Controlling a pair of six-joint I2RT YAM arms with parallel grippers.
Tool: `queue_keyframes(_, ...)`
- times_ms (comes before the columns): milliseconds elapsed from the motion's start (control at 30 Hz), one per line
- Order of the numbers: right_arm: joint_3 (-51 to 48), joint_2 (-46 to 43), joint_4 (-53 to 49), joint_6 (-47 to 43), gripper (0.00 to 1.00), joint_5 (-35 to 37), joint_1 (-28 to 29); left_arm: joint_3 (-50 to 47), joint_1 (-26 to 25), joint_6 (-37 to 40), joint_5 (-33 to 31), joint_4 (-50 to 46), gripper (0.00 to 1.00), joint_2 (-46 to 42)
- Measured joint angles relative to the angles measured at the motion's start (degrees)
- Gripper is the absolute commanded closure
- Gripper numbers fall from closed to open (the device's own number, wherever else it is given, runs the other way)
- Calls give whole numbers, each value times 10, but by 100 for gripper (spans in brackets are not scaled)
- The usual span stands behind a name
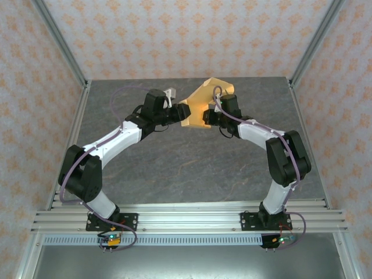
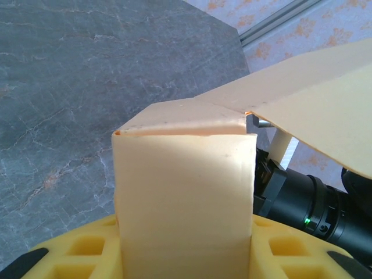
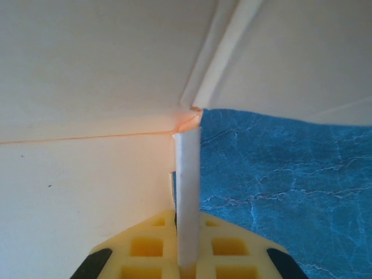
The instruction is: Fold the paper box
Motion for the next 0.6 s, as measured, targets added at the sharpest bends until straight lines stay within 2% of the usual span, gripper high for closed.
queue_keyframes(100, 5, 0, -5, -2, 77, 12, 0, 0, -1, 0, 0, 10, 78, 2)
queue_keyframes(300, 2, -8, -28, -4, 64, 10, -8, 0, -8, 5, -9, 3, 78, 2)
queue_keyframes(433, -1, -28, -63, -10, 63, -22, -26, 0, -10, 15, -10, 2, 78, 2)
queue_keyframes(600, -1, -43, -112, -37, 70, -45, -32, 0, -10, 15, -10, 8, 78, 2)
